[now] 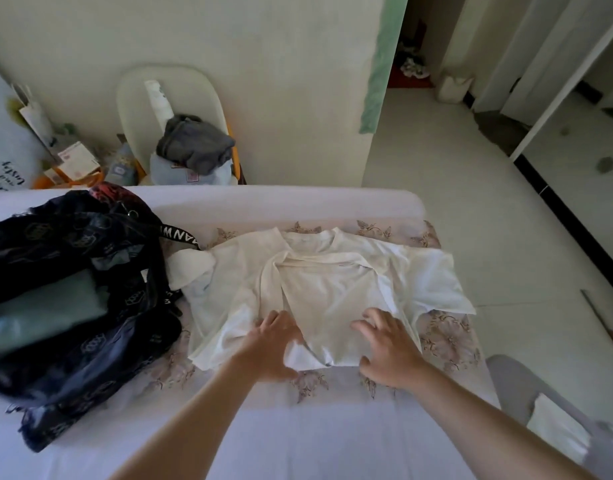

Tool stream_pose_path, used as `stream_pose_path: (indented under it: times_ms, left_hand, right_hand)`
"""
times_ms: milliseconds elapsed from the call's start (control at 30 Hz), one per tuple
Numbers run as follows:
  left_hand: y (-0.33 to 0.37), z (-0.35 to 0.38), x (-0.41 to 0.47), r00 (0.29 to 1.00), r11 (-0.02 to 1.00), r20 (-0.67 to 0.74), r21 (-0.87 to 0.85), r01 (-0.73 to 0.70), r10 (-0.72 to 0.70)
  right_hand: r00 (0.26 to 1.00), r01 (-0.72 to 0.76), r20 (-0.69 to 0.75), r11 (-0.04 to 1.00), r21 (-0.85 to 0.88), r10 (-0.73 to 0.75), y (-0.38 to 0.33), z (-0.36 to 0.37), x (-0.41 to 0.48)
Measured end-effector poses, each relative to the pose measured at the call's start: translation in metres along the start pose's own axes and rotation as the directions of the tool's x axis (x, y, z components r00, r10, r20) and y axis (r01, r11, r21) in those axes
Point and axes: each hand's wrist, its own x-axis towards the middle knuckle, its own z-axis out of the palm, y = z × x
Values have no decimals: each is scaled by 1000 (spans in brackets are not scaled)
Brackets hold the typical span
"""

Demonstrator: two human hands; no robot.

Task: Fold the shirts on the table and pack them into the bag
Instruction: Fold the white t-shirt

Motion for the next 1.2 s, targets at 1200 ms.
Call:
stream_pose_path:
  times_ms: [1200]
  left_hand:
    - [-36,-34,67,870,867,-348,-473,159,-349]
  right_hand:
    - [772,-445,-368,854,268,518,63,-29,64]
